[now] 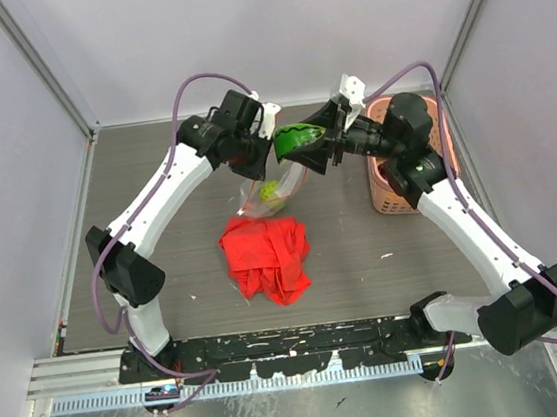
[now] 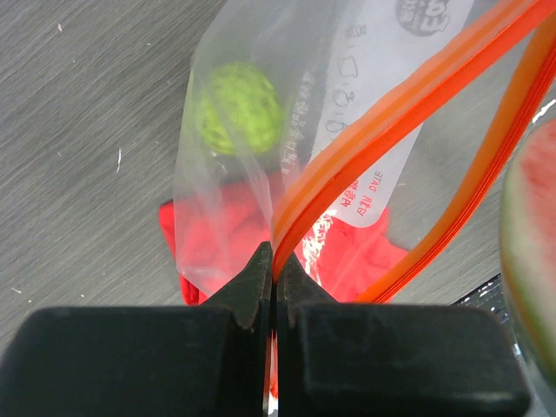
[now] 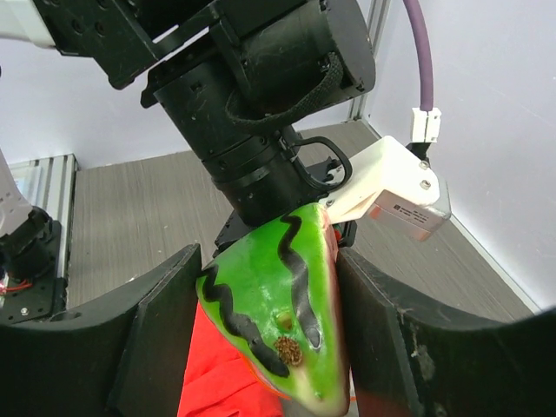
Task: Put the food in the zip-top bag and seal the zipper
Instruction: Place the fake fruit in the zipper food storage bag.
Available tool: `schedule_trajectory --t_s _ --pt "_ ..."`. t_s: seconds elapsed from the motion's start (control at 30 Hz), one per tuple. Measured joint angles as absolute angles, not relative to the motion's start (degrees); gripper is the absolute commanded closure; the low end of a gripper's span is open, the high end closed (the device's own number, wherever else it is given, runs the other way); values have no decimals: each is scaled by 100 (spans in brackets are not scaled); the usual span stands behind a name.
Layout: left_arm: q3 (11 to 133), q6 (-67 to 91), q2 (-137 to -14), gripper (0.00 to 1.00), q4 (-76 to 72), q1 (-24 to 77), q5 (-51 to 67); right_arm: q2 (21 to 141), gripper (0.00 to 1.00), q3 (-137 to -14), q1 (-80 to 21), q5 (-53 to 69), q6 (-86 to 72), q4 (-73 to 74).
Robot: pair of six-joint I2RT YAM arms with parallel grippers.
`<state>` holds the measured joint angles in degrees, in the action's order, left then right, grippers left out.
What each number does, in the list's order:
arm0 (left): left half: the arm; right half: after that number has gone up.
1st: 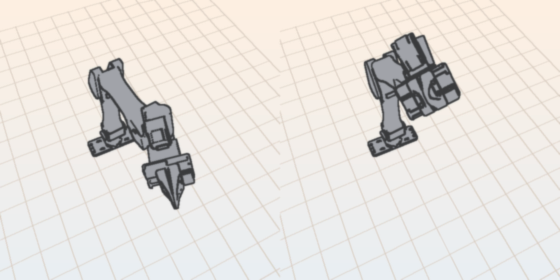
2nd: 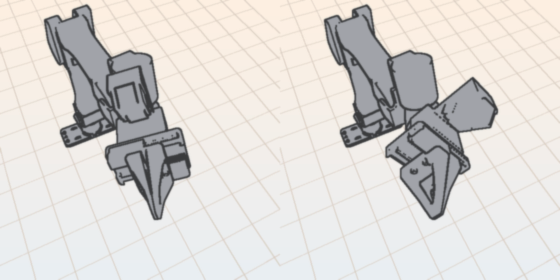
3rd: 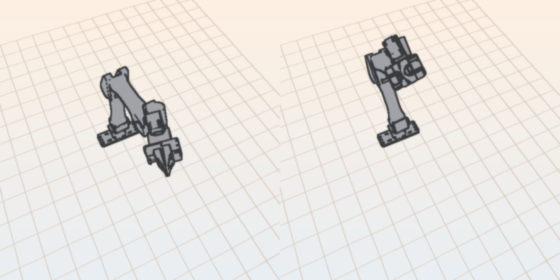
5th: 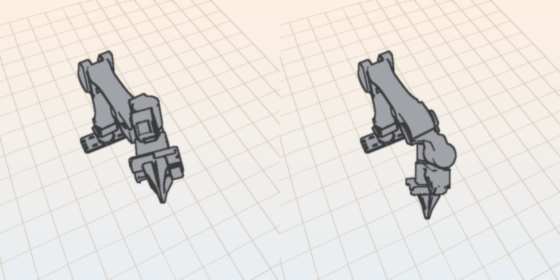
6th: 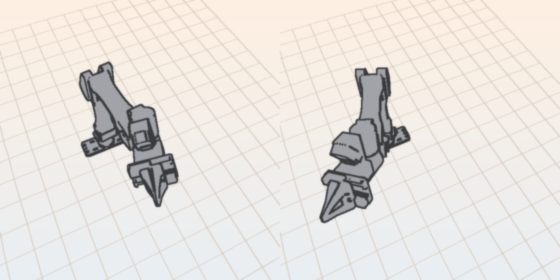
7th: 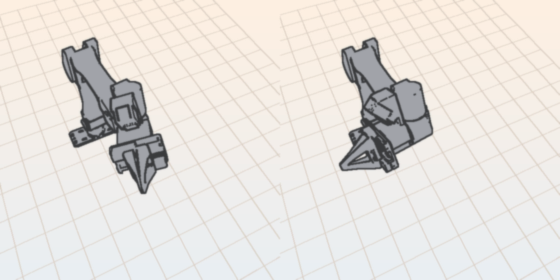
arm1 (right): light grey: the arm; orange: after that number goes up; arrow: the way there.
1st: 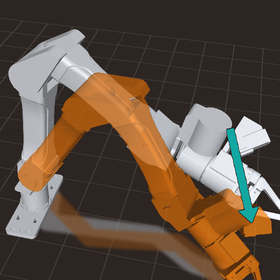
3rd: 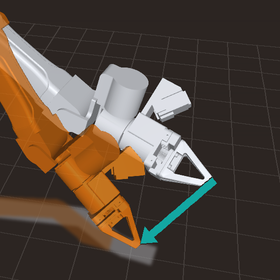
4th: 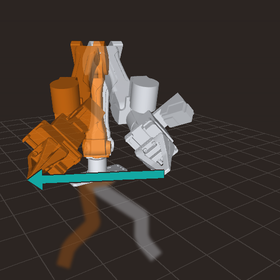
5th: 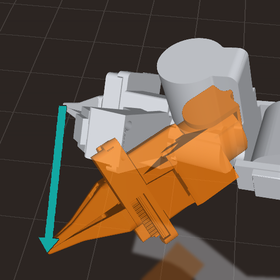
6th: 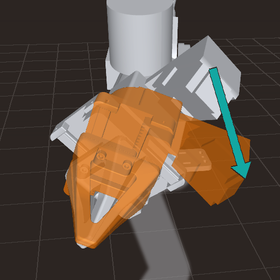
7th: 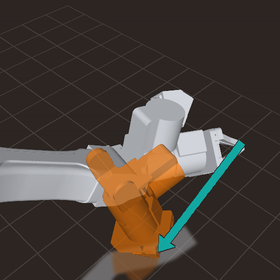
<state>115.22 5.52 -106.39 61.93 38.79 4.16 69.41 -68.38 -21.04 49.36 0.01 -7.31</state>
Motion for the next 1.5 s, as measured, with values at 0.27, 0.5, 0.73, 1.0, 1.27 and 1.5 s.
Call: schedule_trajectory --t_s 0.27,0.5,0.73,1.0,1.27,1.5 --pt "11522 611 -10661 100 6370 3785 408 7168 99 -6720 -2128 5199 228 -1037" --pt "11445 659 -10652 100 6272 3723 502 7275 99 -6379 -2161 5290 495 -1142" --pt "11316 661 -10503 100 5955 3824 895 7452 99 -5846 -2206 5083 666 -794" --pt "11260 657 -10486 100 5894 3824 1245 7599 99 -5857 -2206 4965 976 -775" --pt "11257 657 -10484 100 5896 3820 1448 7994 95 -5900 -2206 4637 1885 -545" --pt "11257 661 -10464 100 5896 3820 1566 8388 83 -6064 -2206 4504 2272 -316"
